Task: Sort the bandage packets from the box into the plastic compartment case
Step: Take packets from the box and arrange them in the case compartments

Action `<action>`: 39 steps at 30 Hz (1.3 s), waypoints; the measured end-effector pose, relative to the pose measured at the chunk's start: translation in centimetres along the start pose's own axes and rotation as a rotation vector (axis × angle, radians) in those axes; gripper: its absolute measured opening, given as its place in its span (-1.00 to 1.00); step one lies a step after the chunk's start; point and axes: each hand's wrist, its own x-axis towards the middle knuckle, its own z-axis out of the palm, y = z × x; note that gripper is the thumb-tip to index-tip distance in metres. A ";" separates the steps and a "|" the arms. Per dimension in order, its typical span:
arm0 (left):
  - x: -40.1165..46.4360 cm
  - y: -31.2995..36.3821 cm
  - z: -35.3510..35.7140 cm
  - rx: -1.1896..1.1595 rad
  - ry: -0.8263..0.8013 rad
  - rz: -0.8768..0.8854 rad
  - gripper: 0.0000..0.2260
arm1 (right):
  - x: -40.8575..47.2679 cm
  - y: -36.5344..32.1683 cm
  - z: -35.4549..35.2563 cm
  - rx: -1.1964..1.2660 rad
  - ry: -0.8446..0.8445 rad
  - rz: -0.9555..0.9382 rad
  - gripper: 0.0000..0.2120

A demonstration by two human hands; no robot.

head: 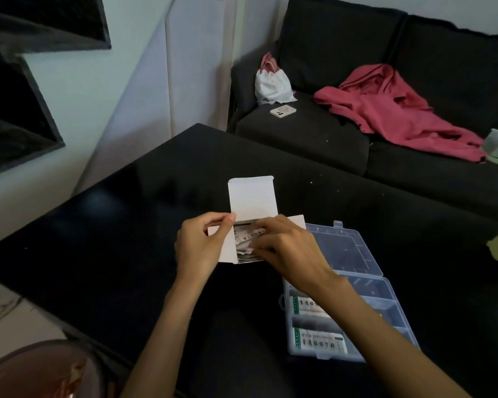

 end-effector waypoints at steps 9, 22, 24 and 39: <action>0.1 0.5 0.3 -0.078 0.026 -0.074 -0.88 | 2.5 -0.2 0.0 -0.081 -0.103 -0.041 -0.84; 0.5 0.6 -0.1 -0.266 -0.055 -0.371 -0.87 | 6.8 -0.3 -1.3 -0.114 -0.366 -0.086 -0.70; 0.6 0.6 -0.3 -0.211 -0.060 -0.342 -0.89 | 7.0 -0.4 -1.4 -0.131 -0.413 -0.108 -0.67; 0.0 0.9 -0.6 0.337 0.079 -0.175 -0.68 | 1.7 0.9 -1.8 0.277 0.195 0.162 -0.78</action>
